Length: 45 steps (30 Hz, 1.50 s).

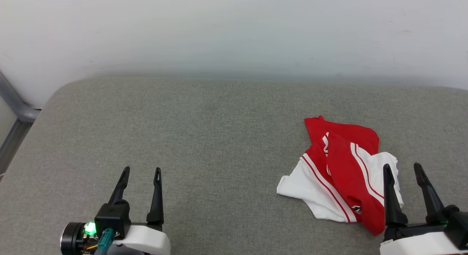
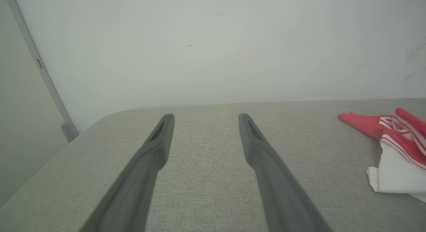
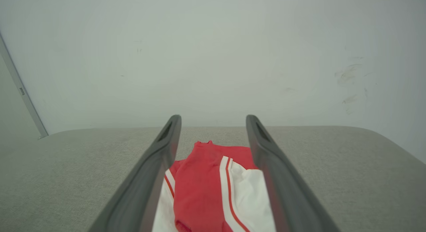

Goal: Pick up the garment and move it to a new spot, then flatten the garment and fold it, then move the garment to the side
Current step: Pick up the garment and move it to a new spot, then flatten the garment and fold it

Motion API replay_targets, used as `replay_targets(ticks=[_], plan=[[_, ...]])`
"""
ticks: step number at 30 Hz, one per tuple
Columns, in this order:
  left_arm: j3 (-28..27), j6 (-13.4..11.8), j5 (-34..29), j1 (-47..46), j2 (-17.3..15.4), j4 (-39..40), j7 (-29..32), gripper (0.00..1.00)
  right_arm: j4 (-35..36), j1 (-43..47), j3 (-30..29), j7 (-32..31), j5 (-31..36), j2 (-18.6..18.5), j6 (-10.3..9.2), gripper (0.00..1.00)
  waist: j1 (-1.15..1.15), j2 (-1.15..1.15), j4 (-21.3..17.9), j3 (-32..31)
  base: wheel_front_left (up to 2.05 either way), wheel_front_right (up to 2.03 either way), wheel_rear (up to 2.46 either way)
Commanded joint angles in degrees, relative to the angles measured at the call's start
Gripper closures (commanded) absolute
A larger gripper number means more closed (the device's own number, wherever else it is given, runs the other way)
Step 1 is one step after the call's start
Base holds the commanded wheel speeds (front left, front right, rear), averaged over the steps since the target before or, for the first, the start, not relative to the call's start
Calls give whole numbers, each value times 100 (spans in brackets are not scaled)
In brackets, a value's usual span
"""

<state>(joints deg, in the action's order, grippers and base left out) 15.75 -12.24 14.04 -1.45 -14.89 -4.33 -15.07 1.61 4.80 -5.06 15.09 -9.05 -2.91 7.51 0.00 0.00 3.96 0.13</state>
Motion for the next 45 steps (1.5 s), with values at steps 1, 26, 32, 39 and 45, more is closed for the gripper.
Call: replay_targets(ticks=[1,26,32,39,45], plan=[[-98,69,-78,111,74,32,-15,0,-29,92,24,12,-48,5,-4,0,0,0,-8,-12,0,0,0],[-925,889,-809,450,790,-180,-15,0,-234,236,165,12,-94,5,-4,0,0,0,-131,-58,0,0,0],[-1046,1045,-923,350,891,-241,-15,0,-239,191,165,12,-113,5,-4,0,0,0,-148,-34,0,0,0],[-1009,1477,-944,-413,840,-300,-14,0,-215,61,202,12,-87,5,-4,0,0,0,-188,74,0,0,0],[-760,1774,-1004,-1373,692,-432,-14,0,-160,-107,268,12,-65,5,-4,0,0,0,-307,305,0,0,0]])
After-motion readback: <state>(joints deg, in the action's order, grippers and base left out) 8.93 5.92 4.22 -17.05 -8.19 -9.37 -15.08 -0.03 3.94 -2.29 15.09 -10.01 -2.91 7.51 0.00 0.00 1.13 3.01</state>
